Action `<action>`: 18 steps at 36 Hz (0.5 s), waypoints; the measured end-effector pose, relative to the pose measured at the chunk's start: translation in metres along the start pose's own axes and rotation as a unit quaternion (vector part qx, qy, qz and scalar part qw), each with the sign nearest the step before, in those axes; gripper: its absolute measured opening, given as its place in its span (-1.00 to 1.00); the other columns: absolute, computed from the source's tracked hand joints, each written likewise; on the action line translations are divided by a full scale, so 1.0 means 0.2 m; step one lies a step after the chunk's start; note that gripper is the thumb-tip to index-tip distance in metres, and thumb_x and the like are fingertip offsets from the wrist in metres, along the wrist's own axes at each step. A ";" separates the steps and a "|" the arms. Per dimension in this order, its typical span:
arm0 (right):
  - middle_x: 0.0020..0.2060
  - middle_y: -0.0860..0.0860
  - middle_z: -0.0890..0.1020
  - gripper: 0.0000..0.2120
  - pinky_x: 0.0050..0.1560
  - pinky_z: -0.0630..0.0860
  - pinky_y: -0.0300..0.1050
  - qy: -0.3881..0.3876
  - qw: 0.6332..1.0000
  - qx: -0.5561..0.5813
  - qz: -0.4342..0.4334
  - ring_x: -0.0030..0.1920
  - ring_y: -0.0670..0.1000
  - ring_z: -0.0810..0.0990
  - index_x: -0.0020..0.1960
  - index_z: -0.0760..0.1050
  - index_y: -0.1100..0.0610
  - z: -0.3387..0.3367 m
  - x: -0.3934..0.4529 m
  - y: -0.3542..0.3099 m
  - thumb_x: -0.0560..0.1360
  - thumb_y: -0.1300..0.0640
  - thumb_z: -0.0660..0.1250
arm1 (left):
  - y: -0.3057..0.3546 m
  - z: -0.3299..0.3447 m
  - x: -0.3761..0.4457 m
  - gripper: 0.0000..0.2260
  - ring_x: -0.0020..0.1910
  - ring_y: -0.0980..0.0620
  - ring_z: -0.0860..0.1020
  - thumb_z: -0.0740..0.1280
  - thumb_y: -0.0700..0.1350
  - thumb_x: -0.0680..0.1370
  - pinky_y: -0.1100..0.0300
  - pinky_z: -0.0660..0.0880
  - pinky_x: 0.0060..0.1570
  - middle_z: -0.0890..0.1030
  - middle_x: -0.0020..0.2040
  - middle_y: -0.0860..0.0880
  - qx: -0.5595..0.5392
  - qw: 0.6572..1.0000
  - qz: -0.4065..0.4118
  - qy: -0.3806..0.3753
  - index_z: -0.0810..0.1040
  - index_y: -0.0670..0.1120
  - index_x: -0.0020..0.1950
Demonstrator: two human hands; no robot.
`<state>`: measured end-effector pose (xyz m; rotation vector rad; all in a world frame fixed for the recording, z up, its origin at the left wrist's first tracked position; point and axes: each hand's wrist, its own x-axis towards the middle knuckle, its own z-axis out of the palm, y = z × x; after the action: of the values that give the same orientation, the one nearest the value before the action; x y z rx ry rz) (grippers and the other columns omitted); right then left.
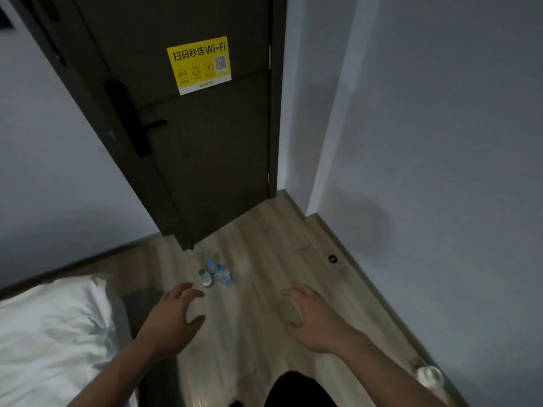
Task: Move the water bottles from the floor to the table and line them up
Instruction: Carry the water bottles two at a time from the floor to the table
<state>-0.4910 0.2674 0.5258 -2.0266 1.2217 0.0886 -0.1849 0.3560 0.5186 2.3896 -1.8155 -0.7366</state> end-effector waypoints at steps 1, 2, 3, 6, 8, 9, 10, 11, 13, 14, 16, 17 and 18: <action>0.60 -0.08 0.10 -0.35 0.42 -0.01 -0.39 0.001 1.000 0.003 0.006 0.56 -0.09 0.14 0.60 0.17 0.00 -0.01 0.05 -0.01 0.58 -0.06 0.33 | -0.03 -0.02 0.07 -0.52 0.49 -0.03 0.33 0.40 0.12 0.54 0.07 0.32 0.45 0.29 0.56 0.01 0.002 1.000 0.002 -0.008 0.43 0.12 0.45; 0.61 -0.09 0.09 -0.34 0.45 0.00 -0.36 0.002 1.000 0.008 0.011 0.56 -0.08 0.14 0.60 0.16 -0.01 -0.02 0.10 -0.02 0.59 -0.07 0.33 | -0.05 -0.03 0.14 -0.52 0.49 -0.03 0.33 0.39 0.13 0.54 0.08 0.32 0.45 0.28 0.56 0.02 0.004 1.000 0.003 -0.015 0.42 0.13 0.45; 0.61 -0.09 0.08 -0.33 0.48 0.03 -0.33 0.003 1.000 0.013 0.018 0.56 -0.08 0.13 0.61 0.14 -0.01 -0.04 0.15 -0.03 0.59 -0.07 0.33 | -0.07 -0.04 0.21 -0.52 0.49 -0.02 0.33 0.38 0.14 0.54 0.08 0.33 0.45 0.27 0.56 0.03 0.005 1.000 0.004 -0.022 0.41 0.14 0.45; 0.61 -0.11 0.07 -0.33 0.48 0.06 -0.28 0.002 0.999 0.030 0.033 0.55 -0.08 0.14 0.61 0.13 -0.07 -0.08 0.31 -0.03 0.58 -0.08 0.32 | -0.13 -0.07 0.43 -0.51 0.47 0.00 0.36 0.37 0.15 0.55 0.10 0.35 0.44 0.26 0.57 0.04 0.016 0.999 0.005 -0.040 0.39 0.14 0.46; 0.60 -0.13 0.08 -0.35 0.43 0.07 -0.31 0.001 0.999 0.037 0.033 0.53 -0.08 0.15 0.59 0.13 -0.11 -0.12 0.45 -0.02 0.58 -0.08 0.32 | -0.17 -0.08 0.58 -0.52 0.46 0.00 0.36 0.36 0.14 0.55 0.11 0.35 0.44 0.26 0.56 0.04 0.022 0.999 0.002 -0.050 0.39 0.14 0.46; 0.60 -0.13 0.08 -0.35 0.43 0.07 -0.32 0.000 0.999 0.037 0.035 0.53 -0.07 0.16 0.59 0.13 -0.12 -0.13 0.52 -0.01 0.58 -0.09 0.32 | -0.18 -0.09 0.65 -0.52 0.46 0.00 0.37 0.36 0.14 0.55 0.12 0.34 0.43 0.26 0.56 0.04 0.026 0.998 -0.001 -0.055 0.39 0.14 0.47; 0.60 -0.13 0.08 -0.35 0.44 0.08 -0.31 -0.001 0.999 0.039 0.038 0.54 -0.07 0.15 0.59 0.13 -0.11 -0.15 0.60 -0.01 0.58 -0.09 0.32 | -0.20 -0.10 0.73 -0.51 0.46 0.00 0.37 0.36 0.14 0.56 0.12 0.34 0.43 0.26 0.56 0.03 0.028 0.998 -0.005 -0.061 0.39 0.13 0.47; 0.60 -0.12 0.07 -0.34 0.48 0.09 -0.28 -0.002 0.998 0.041 0.041 0.54 -0.07 0.15 0.60 0.12 -0.10 -0.17 0.68 -0.01 0.58 -0.10 0.31 | -0.22 -0.11 0.80 -0.51 0.46 0.00 0.37 0.36 0.14 0.56 0.12 0.34 0.43 0.26 0.56 0.03 0.027 0.997 -0.009 -0.066 0.38 0.13 0.47; 0.61 -0.11 0.05 -0.32 0.54 0.09 -0.20 -0.011 0.998 0.042 0.045 0.56 -0.06 0.12 0.62 0.09 -0.06 -0.19 0.84 0.00 0.59 -0.10 0.31 | -0.25 -0.12 0.94 -0.50 0.46 0.00 0.37 0.36 0.13 0.56 0.12 0.35 0.43 0.25 0.56 0.03 0.024 0.996 -0.021 -0.078 0.38 0.12 0.48; 0.62 -0.10 0.05 -0.31 0.55 0.08 -0.18 -0.018 0.998 0.040 0.045 0.57 -0.06 0.10 0.62 0.08 -0.05 -0.20 0.92 0.00 0.59 -0.08 0.30 | -0.27 -0.13 1.01 -0.50 0.46 0.00 0.37 0.36 0.13 0.56 0.12 0.35 0.43 0.25 0.56 0.03 0.024 0.996 -0.026 -0.085 0.37 0.12 0.49; 0.62 -0.09 0.05 -0.31 0.56 0.08 -0.17 -0.035 0.998 0.038 0.045 0.56 -0.05 0.11 0.63 0.08 -0.03 -0.22 1.07 -0.01 0.59 -0.06 0.31 | -0.30 -0.15 1.13 -0.50 0.46 0.00 0.36 0.35 0.12 0.56 0.13 0.36 0.42 0.24 0.56 0.03 0.030 0.994 -0.035 -0.099 0.36 0.12 0.49; 0.61 -0.08 0.07 -0.30 0.55 0.10 -0.17 -0.041 0.998 0.037 0.043 0.56 -0.05 0.13 0.62 0.08 -0.02 -0.23 1.15 -0.02 0.59 -0.05 0.31 | -0.32 -0.16 1.20 -0.50 0.46 0.00 0.36 0.35 0.12 0.56 0.13 0.36 0.42 0.24 0.56 0.04 0.031 0.993 -0.040 -0.102 0.36 0.12 0.49; 0.61 -0.07 0.08 -0.29 0.55 0.11 -0.17 -0.047 0.998 0.034 0.039 0.56 -0.03 0.13 0.62 0.07 -0.02 -0.24 1.22 -0.03 0.58 -0.04 0.32 | -0.33 -0.17 1.26 -0.50 0.47 0.00 0.35 0.34 0.12 0.57 0.12 0.36 0.42 0.23 0.56 0.04 0.033 0.993 -0.044 -0.104 0.36 0.12 0.49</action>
<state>-0.3690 0.0593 0.4624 -1.8944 1.2295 0.1754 -0.0627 0.1365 0.4435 2.5337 -1.8439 -0.9827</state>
